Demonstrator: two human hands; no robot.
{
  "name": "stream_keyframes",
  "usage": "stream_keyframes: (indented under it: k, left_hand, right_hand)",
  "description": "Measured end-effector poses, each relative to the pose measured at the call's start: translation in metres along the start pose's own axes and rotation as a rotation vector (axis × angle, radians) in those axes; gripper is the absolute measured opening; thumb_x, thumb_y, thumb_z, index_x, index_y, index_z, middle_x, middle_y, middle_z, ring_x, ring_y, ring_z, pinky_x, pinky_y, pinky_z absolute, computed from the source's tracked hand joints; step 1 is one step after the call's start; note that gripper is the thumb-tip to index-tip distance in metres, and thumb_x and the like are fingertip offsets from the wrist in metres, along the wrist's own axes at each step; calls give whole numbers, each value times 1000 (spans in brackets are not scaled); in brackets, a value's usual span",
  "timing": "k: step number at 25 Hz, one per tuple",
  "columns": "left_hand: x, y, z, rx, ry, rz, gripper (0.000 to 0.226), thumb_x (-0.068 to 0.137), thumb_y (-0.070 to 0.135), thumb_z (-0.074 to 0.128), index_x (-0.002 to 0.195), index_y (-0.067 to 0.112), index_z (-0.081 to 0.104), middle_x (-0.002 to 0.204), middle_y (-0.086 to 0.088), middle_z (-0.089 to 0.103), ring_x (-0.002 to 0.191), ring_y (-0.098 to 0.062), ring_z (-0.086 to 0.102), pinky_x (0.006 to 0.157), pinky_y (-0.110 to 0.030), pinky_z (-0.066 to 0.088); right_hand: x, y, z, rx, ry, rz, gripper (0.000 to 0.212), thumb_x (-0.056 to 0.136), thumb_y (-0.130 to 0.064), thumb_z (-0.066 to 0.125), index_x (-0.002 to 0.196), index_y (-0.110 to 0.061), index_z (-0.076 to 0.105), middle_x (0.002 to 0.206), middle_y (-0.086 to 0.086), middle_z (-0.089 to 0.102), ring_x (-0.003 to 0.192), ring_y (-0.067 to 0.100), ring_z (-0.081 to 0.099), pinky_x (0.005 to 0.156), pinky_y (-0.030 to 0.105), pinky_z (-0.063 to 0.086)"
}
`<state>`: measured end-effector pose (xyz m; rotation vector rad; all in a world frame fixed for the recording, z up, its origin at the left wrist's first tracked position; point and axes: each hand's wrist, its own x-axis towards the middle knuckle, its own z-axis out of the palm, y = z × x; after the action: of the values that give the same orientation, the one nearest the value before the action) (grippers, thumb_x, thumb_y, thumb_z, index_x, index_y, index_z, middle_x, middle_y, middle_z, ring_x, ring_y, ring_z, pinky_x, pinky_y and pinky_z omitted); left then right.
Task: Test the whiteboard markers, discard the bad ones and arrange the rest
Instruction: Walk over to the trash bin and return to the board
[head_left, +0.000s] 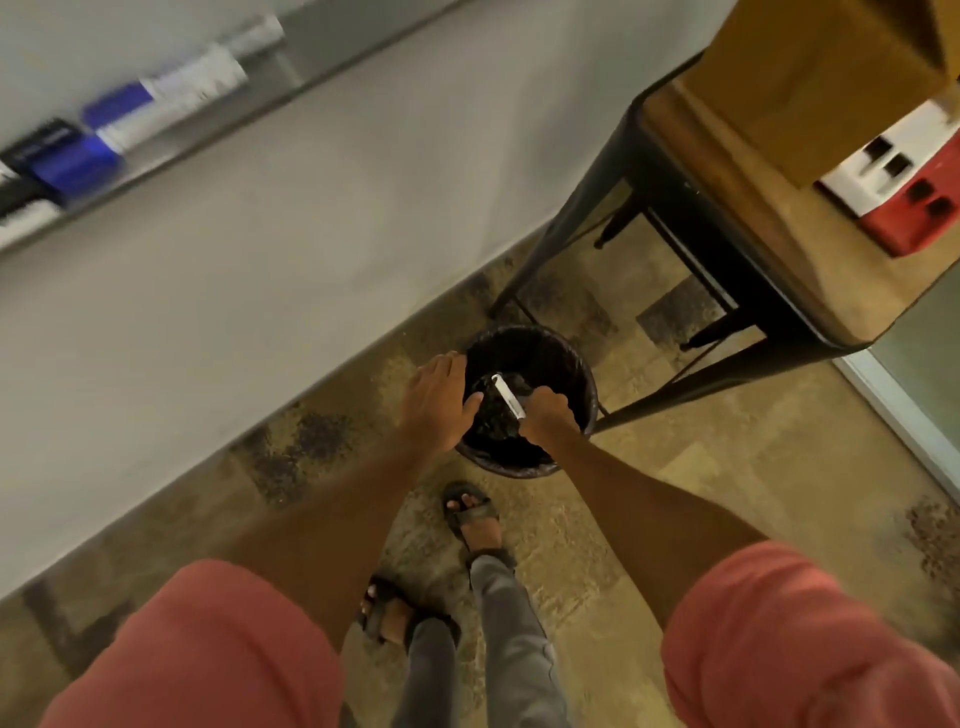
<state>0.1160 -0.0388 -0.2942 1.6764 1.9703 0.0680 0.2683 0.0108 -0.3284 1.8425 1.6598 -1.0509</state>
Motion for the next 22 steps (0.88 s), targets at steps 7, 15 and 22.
stream_keyframes:
  k: [7,15,22]
  left_hand:
    - [17,-9,25,26,-27,1,59,97,38,45,143,6,27,146,-12,36,135,-26,33,109,-36,29]
    - [8,2,-19,1,12,4,60,98,37,42,145,5,23,150,-13,30,139,-27,27,114,-36,24]
    - [-30,3,-100,-55,119,-47,59,101,37,33,149,8,14,156,-9,18,144,-22,15,118,-34,12]
  right_hand:
    - [38,19,4,-110,22,-26,34,90,-15,61,120,-7,47,124,16,49,112,36,52,90,43,47]
    - [-2,4,-8,-134,130,-203,44,93,-29,54,134,-14,44,126,10,54,115,30,54,87,41,49]
    - [-67,-65,-53,-200,319,-513,52,98,-39,42,142,-12,35,145,8,40,133,25,37,106,38,37]
